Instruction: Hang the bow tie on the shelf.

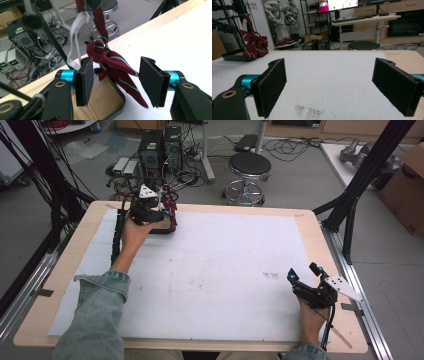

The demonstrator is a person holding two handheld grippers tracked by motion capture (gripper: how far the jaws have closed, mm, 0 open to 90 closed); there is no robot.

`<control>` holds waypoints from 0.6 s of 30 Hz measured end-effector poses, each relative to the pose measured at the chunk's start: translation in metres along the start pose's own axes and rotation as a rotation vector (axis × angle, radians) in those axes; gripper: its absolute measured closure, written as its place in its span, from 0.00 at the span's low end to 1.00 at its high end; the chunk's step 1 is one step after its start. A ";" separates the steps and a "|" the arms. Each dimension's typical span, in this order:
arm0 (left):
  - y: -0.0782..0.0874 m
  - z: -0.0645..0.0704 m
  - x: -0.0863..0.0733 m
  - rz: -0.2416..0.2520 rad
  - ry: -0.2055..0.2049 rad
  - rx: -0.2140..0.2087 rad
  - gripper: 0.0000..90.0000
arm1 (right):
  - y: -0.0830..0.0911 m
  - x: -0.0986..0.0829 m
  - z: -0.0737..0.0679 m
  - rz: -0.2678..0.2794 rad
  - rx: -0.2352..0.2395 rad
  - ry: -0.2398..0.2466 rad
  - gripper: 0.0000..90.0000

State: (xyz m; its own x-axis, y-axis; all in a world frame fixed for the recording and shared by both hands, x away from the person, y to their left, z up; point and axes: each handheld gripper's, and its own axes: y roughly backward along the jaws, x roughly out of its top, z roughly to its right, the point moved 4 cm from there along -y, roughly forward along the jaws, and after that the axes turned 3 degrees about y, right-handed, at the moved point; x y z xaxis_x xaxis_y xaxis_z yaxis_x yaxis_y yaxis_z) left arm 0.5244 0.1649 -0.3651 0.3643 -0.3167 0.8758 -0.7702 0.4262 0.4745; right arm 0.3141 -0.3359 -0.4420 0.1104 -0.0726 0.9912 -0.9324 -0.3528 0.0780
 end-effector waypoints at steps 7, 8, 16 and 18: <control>0.021 0.008 -0.009 0.029 -0.006 -0.009 0.45 | 0.000 0.000 0.000 0.002 0.000 -0.002 0.13; 0.025 0.010 -0.010 0.033 -0.017 -0.005 0.45 | 0.000 0.000 0.001 0.003 -0.002 0.002 0.13; 0.051 0.015 -0.016 0.078 -0.025 -0.009 0.43 | 0.000 0.000 0.001 0.001 -0.003 0.000 0.13; 0.057 0.016 -0.018 0.085 -0.026 -0.010 0.43 | 0.000 0.000 0.001 0.000 -0.005 0.000 0.13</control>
State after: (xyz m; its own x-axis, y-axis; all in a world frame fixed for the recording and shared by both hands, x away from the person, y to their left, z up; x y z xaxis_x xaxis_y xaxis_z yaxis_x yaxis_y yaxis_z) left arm 0.4658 0.1814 -0.3553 0.2839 -0.3002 0.9106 -0.7924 0.4612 0.3992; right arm 0.3146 -0.3365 -0.4422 0.1104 -0.0721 0.9913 -0.9343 -0.3477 0.0788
